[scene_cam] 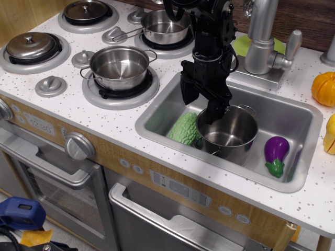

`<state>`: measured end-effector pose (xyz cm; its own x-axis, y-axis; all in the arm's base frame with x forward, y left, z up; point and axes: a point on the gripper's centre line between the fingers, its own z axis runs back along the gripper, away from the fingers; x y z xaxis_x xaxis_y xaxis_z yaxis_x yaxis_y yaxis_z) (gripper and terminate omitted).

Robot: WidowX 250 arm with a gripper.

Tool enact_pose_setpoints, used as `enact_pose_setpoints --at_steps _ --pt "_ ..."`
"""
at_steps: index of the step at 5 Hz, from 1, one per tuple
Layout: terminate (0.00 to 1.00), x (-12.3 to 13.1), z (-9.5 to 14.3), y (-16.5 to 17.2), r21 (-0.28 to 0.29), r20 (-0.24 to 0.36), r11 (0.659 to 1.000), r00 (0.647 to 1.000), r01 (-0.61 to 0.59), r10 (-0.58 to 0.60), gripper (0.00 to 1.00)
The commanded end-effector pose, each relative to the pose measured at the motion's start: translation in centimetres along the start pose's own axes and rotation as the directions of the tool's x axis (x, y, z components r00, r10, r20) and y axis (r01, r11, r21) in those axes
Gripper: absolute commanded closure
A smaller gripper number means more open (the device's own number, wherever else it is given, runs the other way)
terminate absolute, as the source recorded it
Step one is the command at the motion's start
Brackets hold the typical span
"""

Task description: Pick up pot from sink

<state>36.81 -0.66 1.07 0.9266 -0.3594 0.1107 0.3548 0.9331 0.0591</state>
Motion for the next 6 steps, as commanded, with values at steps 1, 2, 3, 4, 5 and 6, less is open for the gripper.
enact_pose_setpoints --at_steps 1,2,3,4,5,6 --pt "0.0 0.0 0.0 0.0 0.0 0.0 1.0 1.0 0.0 0.0 0.0" --pt "0.0 0.3 -0.1 0.1 0.019 0.004 1.0 1.0 -0.006 0.006 0.0" --pt "0.0 0.5 -0.7 0.4 0.0 0.015 1.0 1.0 -0.002 0.002 0.0" --pt "0.0 0.7 -1.2 0.5 0.007 0.028 1.0 1.0 0.005 -0.005 0.0" --pt "0.0 0.9 -1.8 0.8 -0.01 0.04 1.0 0.999 0.01 -0.009 0.0" --pt "0.0 0.9 -2.3 0.9 -0.007 0.051 1.0 0.999 0.001 -0.001 0.0"
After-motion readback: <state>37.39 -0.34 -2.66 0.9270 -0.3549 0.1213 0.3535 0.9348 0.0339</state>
